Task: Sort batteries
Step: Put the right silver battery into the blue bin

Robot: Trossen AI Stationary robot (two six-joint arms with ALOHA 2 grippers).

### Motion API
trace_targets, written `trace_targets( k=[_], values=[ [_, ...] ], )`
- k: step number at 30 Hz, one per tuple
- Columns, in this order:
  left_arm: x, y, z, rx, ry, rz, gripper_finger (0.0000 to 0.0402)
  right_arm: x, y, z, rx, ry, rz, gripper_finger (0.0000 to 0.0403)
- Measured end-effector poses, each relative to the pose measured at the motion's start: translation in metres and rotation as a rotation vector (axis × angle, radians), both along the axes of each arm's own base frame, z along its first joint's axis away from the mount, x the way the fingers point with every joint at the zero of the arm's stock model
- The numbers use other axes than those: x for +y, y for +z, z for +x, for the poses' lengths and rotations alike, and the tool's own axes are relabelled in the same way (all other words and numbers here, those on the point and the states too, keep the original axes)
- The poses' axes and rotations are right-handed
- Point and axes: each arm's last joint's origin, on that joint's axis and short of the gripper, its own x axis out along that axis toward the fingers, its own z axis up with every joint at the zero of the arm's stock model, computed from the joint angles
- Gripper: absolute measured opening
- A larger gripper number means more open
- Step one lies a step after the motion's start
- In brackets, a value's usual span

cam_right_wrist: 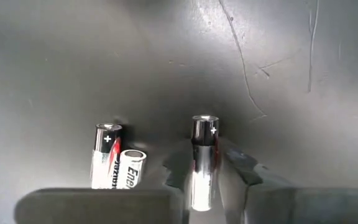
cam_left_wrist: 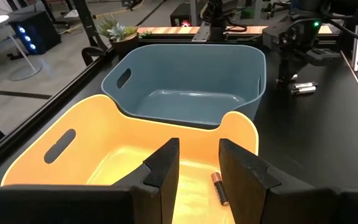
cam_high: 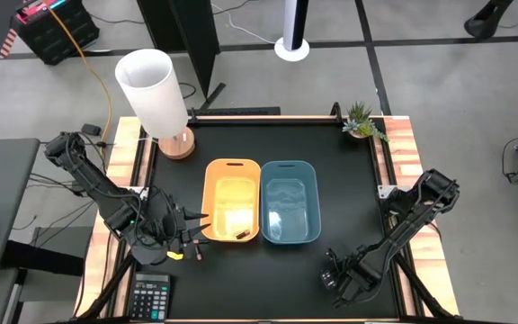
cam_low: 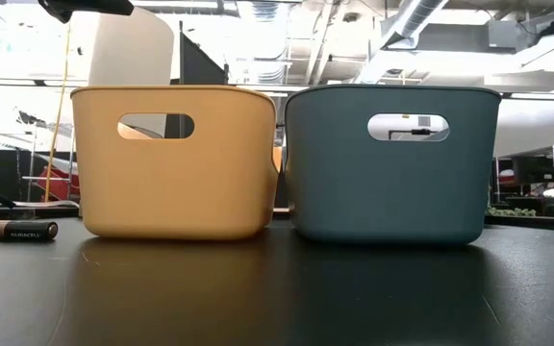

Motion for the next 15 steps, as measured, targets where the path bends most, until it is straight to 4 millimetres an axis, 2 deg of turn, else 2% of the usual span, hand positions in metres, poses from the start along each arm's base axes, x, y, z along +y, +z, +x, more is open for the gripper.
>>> trace_targets(
  k=[7,15],
  values=[
    [0.0000,-0.0001,0.0000,0.001,0.000,0.001,0.0107,-0.0011,-0.0017,-0.0010,-0.001,0.008,0.001,0.0040],
    [0.0001,-0.0003,-0.0001,0.003,0.000,0.003,0.0107,-0.0024,-0.0011,-0.0020,0.006,0.023,-0.014,0.0032]
  ],
)
